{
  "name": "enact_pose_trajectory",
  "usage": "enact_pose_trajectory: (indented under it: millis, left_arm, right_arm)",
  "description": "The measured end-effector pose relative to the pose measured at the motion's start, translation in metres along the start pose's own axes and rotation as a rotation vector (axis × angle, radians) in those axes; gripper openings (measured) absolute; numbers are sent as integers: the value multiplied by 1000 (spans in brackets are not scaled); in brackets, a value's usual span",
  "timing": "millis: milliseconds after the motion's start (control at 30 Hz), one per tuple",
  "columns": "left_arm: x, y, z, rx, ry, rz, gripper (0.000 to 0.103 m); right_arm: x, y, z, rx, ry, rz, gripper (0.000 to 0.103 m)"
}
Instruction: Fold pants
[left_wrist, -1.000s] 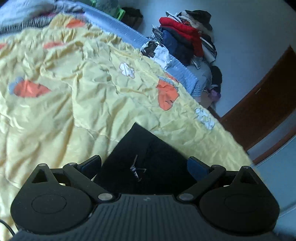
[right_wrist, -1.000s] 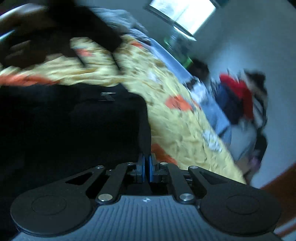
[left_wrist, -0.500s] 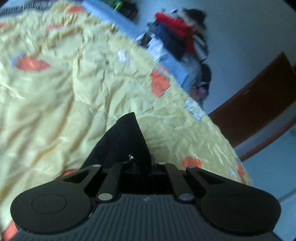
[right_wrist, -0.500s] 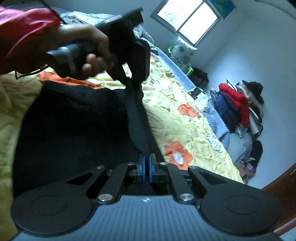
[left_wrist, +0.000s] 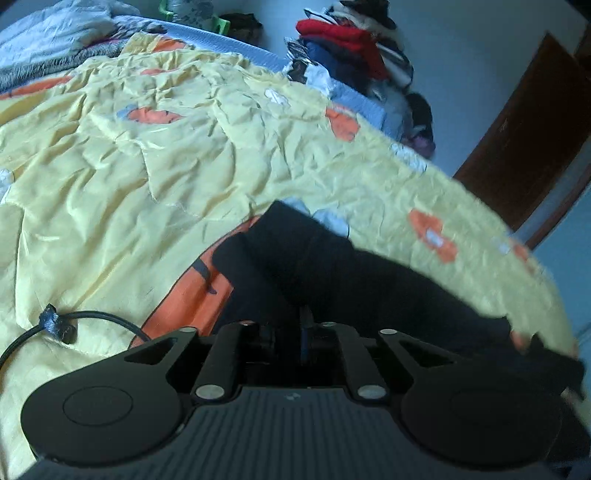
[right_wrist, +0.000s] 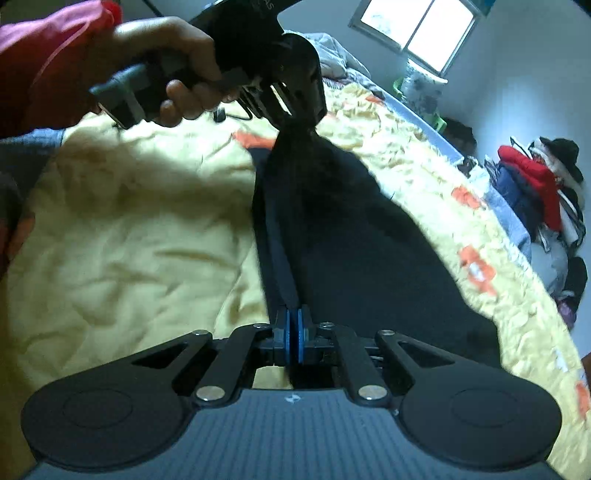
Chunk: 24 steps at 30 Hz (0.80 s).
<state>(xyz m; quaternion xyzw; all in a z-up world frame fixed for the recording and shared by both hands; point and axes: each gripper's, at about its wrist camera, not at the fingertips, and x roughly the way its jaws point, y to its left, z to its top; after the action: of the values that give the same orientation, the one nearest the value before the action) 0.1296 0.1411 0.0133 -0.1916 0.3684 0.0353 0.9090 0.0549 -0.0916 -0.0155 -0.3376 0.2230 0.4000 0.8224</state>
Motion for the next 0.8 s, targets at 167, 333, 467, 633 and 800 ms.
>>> enact_pose_trajectory:
  millis: [167,333,467,633,800]
  left_arm:
    - [-29,-13,-1,56,-126,166,68]
    - [-55,-45,-4,124,-278,157,83]
    - [-45,-94,-14,240,-204,-59,85]
    - [-24,-164,-53,450,-116,-252,85]
    - [-15,-223,-113,733,-124,-353,87]
  right_arm:
    - [-29,-11,-8,101,-60,-36,22]
    - [-89,-52,-62,379,-62,-227,45]
    - [-110,-86,-129,712,87,-262,51]
    - [-160,-118,-182,961,-29,-367,52]
    - [-202,-197,-252,1296,-220,-561,72]
